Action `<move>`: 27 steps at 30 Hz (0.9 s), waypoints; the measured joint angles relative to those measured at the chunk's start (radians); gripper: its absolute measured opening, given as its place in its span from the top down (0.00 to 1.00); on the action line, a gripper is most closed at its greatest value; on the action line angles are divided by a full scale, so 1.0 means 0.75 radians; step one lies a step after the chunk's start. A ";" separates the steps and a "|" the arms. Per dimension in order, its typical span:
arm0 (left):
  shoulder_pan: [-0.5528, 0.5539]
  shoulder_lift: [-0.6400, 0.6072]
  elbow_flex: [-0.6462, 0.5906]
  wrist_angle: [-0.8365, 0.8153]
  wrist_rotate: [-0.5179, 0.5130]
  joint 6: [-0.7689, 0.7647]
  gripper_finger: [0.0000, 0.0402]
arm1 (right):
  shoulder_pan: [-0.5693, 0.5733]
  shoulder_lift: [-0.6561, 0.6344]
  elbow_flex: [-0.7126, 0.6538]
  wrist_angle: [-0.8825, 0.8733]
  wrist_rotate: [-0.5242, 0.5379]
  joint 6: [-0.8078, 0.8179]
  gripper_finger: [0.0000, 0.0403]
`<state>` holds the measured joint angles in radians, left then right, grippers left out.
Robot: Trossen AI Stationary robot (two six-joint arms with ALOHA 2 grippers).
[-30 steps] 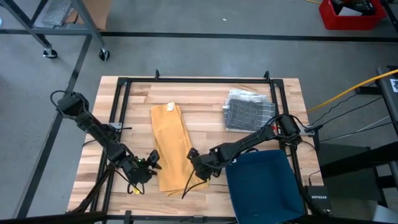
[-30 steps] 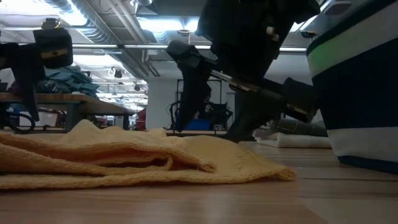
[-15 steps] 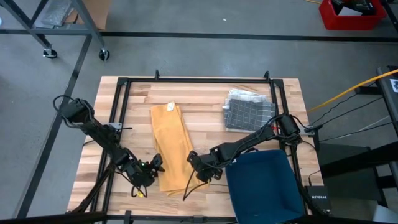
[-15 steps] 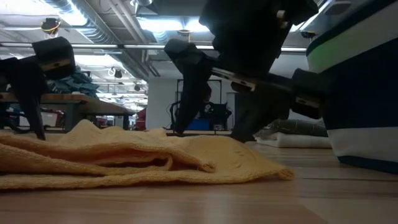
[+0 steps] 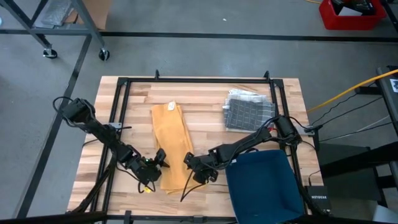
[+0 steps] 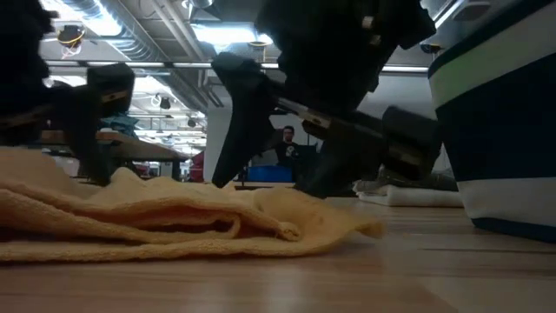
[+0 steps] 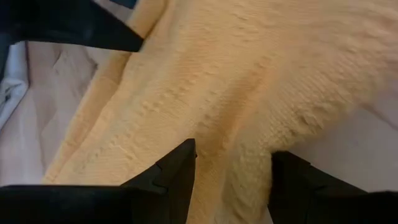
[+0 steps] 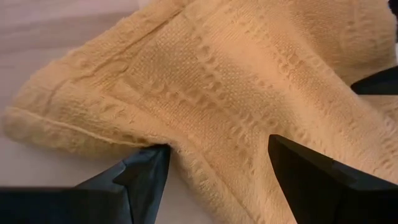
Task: Fold towel
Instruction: Fold yellow towel
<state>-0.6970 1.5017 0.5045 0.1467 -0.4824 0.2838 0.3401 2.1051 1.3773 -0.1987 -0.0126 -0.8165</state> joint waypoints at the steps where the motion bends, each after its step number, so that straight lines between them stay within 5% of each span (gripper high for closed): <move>1: 0.009 0.000 0.000 0.002 -0.001 0.001 0.61 | 0.000 0.006 0.000 0.008 0.016 0.000 0.31; 10: 0.017 0.000 0.000 0.006 0.000 -0.222 0.77 | 0.001 0.012 0.001 0.021 0.062 0.053 0.40; 16: -0.035 0.000 0.000 0.008 -0.001 -0.584 0.97 | 0.001 0.013 0.001 0.021 0.061 0.393 0.63; 22: -0.093 -0.001 0.000 0.010 0.000 -0.863 0.97 | 0.001 0.013 0.001 0.023 -0.013 0.866 0.93; 27: -0.127 -0.016 0.000 0.011 0.000 -0.982 0.99 | 0.000 0.015 0.048 0.020 -0.168 1.173 0.94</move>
<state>-0.7919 1.4899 0.5045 0.1547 -0.4820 -0.4530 0.3401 2.1162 1.4131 -0.1837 -0.1385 0.0634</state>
